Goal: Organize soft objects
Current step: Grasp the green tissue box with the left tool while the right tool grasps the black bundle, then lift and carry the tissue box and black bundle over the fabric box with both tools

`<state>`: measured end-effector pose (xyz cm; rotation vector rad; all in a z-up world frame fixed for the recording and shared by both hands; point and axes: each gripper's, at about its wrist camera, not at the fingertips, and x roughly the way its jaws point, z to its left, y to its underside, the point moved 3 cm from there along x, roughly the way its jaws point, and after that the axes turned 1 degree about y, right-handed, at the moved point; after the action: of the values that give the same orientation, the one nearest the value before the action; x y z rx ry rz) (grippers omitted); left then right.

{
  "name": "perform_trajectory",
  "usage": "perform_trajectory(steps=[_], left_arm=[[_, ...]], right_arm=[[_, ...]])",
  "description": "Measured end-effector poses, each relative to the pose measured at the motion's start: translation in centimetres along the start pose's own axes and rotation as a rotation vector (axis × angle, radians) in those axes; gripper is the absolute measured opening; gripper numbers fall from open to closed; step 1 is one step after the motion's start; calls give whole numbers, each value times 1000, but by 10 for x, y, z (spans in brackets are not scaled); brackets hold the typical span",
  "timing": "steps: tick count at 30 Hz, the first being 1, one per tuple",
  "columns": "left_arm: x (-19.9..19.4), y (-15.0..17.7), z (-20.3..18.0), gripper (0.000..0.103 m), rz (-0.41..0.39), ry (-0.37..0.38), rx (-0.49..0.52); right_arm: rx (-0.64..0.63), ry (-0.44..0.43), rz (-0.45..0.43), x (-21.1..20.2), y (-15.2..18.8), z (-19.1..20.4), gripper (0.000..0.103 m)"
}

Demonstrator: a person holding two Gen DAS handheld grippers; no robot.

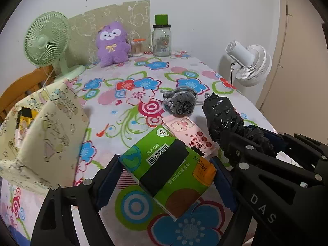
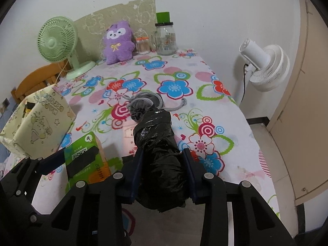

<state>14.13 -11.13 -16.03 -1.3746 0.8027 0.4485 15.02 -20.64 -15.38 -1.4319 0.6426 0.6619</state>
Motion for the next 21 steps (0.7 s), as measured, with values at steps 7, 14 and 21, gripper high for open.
perform_trajectory(steps=[7,14,21], left_arm=[[-18,-2,3,86,-27,-10,4],[-38,-5,7,86,-56,-9,1],[-58,-13,10,86,-86,-24,13]], right_arm=[[3,2,-27,-19,0,7,40],[-3,0,-54,-40,-4,14,40],[-8,-6,-87,-60,-12,21,40]])
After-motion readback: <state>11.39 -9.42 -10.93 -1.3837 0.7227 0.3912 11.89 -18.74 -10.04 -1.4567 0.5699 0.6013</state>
